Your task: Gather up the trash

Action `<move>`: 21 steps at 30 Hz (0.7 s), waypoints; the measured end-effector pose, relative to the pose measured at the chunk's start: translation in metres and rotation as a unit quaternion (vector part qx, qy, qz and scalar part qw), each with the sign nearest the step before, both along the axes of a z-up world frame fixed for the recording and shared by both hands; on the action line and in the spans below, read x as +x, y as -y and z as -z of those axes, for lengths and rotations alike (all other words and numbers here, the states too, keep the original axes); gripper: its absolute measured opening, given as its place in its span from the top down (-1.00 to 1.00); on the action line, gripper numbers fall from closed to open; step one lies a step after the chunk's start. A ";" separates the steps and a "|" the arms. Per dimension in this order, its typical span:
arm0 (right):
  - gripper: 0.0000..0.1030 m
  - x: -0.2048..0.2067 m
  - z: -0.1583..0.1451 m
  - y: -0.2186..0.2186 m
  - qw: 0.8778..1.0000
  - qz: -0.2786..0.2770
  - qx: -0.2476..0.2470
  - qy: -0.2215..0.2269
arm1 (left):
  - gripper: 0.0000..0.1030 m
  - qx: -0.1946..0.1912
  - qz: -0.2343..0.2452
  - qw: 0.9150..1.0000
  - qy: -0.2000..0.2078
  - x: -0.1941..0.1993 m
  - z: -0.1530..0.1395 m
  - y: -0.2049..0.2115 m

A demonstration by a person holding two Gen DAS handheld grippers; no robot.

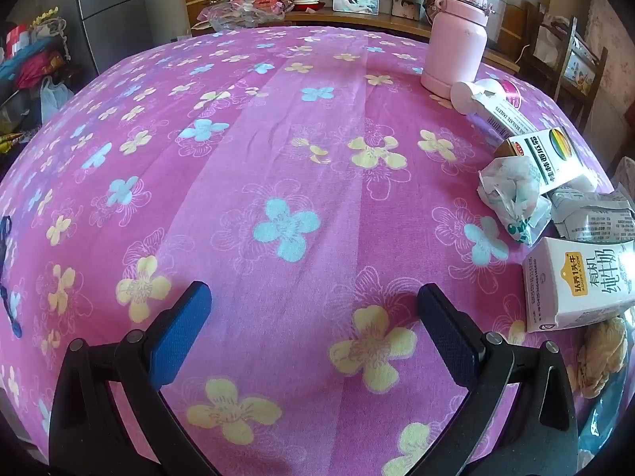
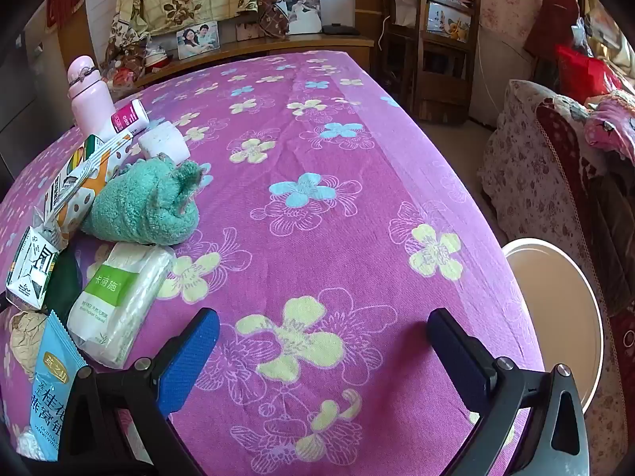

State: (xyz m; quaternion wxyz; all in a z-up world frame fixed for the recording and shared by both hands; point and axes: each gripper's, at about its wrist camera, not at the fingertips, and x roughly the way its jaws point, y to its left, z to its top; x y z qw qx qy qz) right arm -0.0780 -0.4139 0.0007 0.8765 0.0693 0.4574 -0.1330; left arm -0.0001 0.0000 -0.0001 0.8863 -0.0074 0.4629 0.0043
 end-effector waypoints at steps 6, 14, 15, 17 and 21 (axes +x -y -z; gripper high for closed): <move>-1.00 0.001 0.001 -0.001 1.000 0.000 0.000 0.000 | -1.00 -0.001 -0.002 1.000 -0.017 -0.005 -0.002 0.002; -0.99 -0.011 -0.005 -0.002 0.999 -0.015 0.028 -0.026 | -0.99 0.012 0.010 0.999 0.050 -0.058 -0.046 0.018; -0.99 -0.019 -0.008 -0.003 0.999 -0.014 0.039 -0.019 | -0.99 0.010 0.014 0.998 0.062 -0.065 -0.053 0.021; -0.99 -0.038 -0.023 -0.006 0.999 -0.005 0.051 0.003 | -0.99 0.002 0.021 0.997 0.079 -0.077 -0.065 0.027; -0.99 -0.073 -0.053 -0.029 0.998 -0.011 0.043 0.054 | -0.99 -0.012 0.028 0.993 0.110 -0.104 -0.087 0.041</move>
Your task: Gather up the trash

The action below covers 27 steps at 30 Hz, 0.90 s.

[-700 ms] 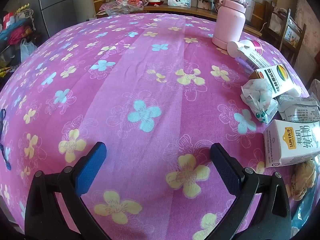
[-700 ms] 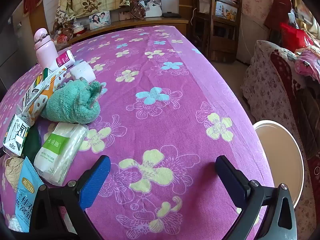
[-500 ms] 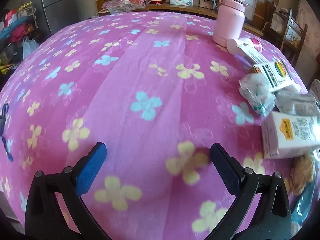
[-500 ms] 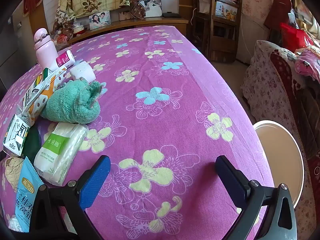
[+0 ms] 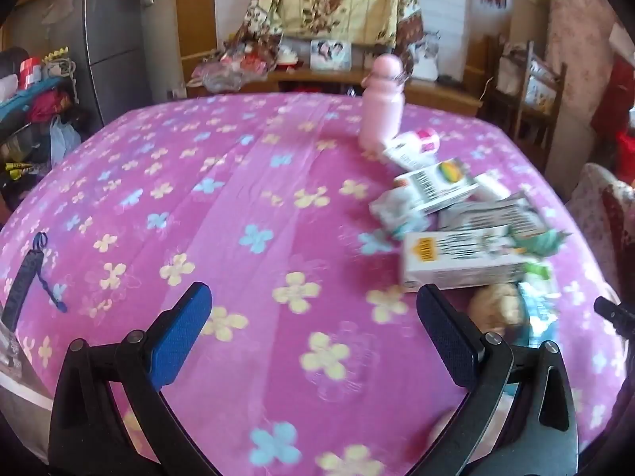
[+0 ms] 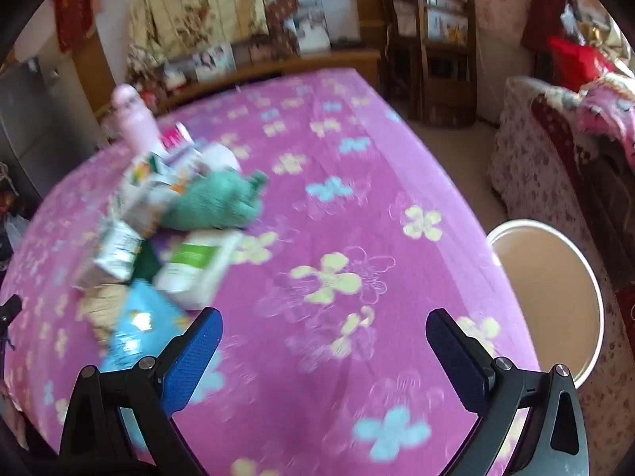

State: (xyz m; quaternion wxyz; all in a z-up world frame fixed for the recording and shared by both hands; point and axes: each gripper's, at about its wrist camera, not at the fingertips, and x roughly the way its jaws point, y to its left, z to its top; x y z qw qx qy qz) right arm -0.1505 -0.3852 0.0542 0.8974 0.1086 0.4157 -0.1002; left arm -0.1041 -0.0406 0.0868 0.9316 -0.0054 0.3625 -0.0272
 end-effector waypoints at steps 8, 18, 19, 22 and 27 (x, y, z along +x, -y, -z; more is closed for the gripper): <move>-0.99 -0.042 -0.060 -0.051 0.994 -0.021 -0.024 0.101 | -0.99 -0.007 0.021 0.999 0.050 -0.041 -0.035 0.025; -0.99 -0.061 -0.088 -0.081 0.986 -0.035 -0.077 0.142 | -0.99 0.003 0.034 0.995 0.097 -0.067 -0.059 0.040; -0.99 -0.061 -0.089 -0.082 0.986 -0.035 -0.078 0.145 | -0.99 0.003 0.034 0.995 0.098 -0.068 -0.060 0.041; -0.99 -0.062 -0.091 -0.083 0.986 -0.040 -0.068 0.149 | -0.99 0.010 0.024 0.994 0.104 -0.071 -0.060 0.042; -0.99 -0.061 -0.088 -0.083 0.986 -0.034 -0.064 0.147 | -0.99 0.009 0.028 0.994 0.107 -0.073 -0.059 0.044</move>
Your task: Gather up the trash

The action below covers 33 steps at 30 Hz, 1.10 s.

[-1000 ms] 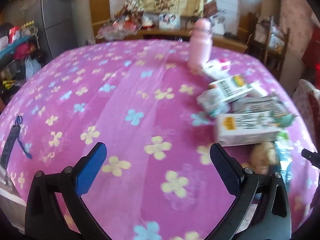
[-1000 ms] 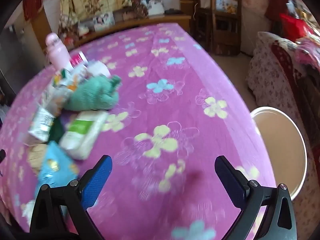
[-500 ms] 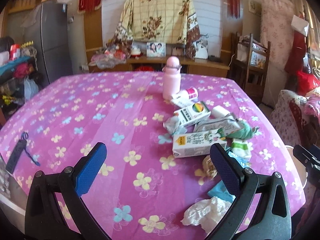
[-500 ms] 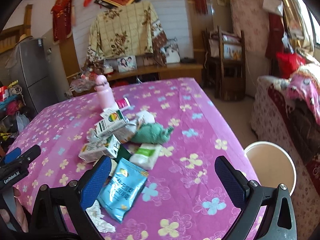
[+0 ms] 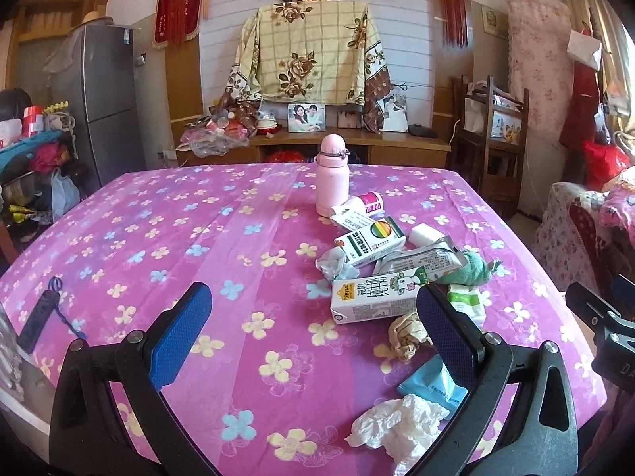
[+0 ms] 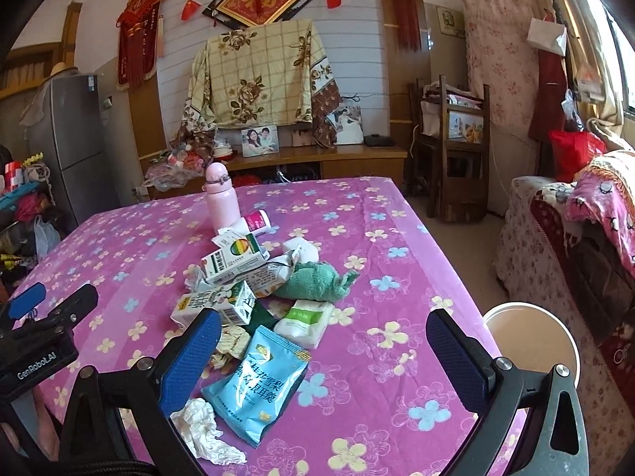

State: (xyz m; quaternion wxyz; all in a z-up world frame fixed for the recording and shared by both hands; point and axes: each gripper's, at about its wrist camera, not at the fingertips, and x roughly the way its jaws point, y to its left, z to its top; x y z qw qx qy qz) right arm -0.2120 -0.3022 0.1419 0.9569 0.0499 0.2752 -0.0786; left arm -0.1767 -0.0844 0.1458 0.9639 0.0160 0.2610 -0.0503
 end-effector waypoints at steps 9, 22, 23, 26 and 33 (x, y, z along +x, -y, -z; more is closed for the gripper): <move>-0.99 0.002 0.002 -0.003 1.000 0.001 -0.003 -0.003 | -0.99 -0.017 -0.001 1.000 -0.006 0.001 0.003 -0.001; -0.99 0.002 0.001 0.000 1.000 0.004 0.000 -0.003 | -0.99 -0.015 -0.001 1.000 -0.006 -0.001 0.003 -0.004; -0.99 0.003 0.001 0.000 1.000 0.004 0.000 -0.003 | -0.99 -0.015 -0.002 1.000 -0.005 -0.001 0.003 -0.003; -0.99 0.002 0.001 0.000 1.000 0.005 0.002 -0.003 | -0.99 -0.016 -0.001 1.000 -0.006 -0.001 0.003 -0.004; -0.99 0.003 -0.001 0.003 1.000 0.008 0.001 -0.001 | -0.99 -0.018 -0.002 1.000 -0.002 -0.004 0.004 -0.002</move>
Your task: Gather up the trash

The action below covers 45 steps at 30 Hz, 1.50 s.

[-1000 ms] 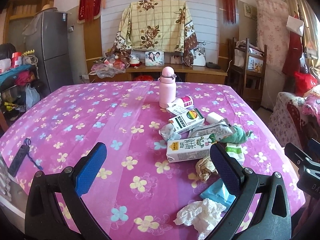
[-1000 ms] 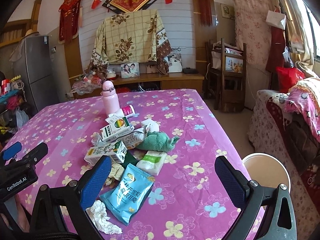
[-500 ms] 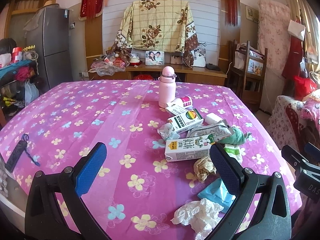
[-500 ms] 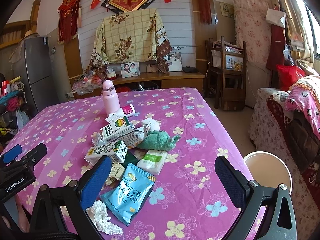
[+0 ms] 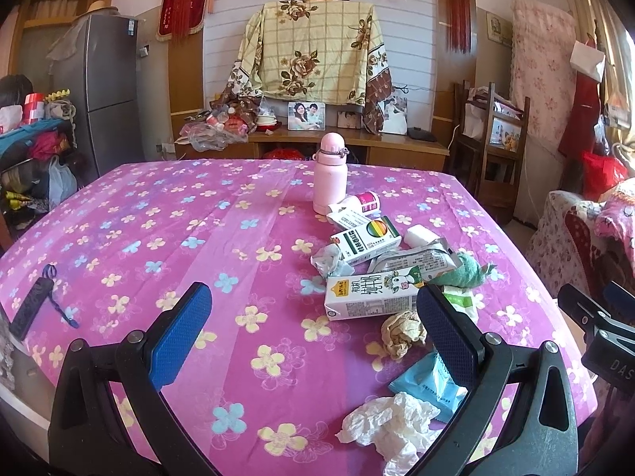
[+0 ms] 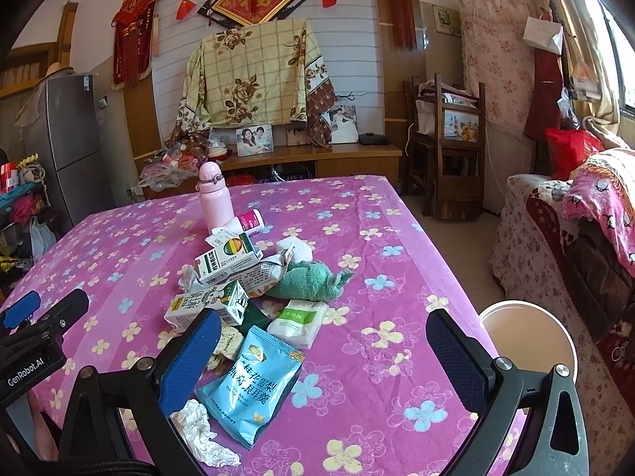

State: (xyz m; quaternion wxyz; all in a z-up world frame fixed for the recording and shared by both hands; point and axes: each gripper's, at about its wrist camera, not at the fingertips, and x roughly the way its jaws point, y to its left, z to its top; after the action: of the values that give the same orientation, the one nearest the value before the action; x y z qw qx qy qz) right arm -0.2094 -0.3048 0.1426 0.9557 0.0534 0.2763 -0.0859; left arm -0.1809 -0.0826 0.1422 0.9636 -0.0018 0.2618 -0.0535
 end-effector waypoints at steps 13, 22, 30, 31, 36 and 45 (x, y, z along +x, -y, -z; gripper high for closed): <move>-0.99 -0.002 -0.005 0.005 1.000 0.006 0.003 0.007 | -0.99 0.001 0.001 1.000 0.009 -0.003 -0.008 0.002; -0.99 -0.003 -0.009 0.007 1.000 0.009 0.000 0.012 | -0.99 0.001 0.001 1.000 0.010 -0.003 -0.009 0.002; -0.99 -0.006 -0.012 0.007 1.000 0.009 -0.003 0.017 | -0.99 -0.002 0.000 1.000 0.013 -0.004 -0.012 0.002; -0.99 -0.006 -0.013 0.007 1.000 0.009 -0.004 0.016 | -0.99 -0.001 0.000 1.000 0.013 -0.004 -0.012 0.002; -0.99 -0.008 -0.016 0.006 1.000 0.009 -0.007 0.020 | -0.99 -0.003 -0.001 1.000 0.017 -0.006 -0.016 0.002; -0.99 -0.009 -0.016 0.005 1.000 0.009 -0.008 0.018 | -0.99 -0.003 0.000 1.000 0.016 -0.006 -0.016 0.001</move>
State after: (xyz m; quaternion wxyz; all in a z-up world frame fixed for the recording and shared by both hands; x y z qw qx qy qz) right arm -0.2182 -0.3099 0.1583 0.9602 0.0498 0.2577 -0.0953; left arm -0.1873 -0.0837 0.1579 0.9677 -0.0036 0.2462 -0.0545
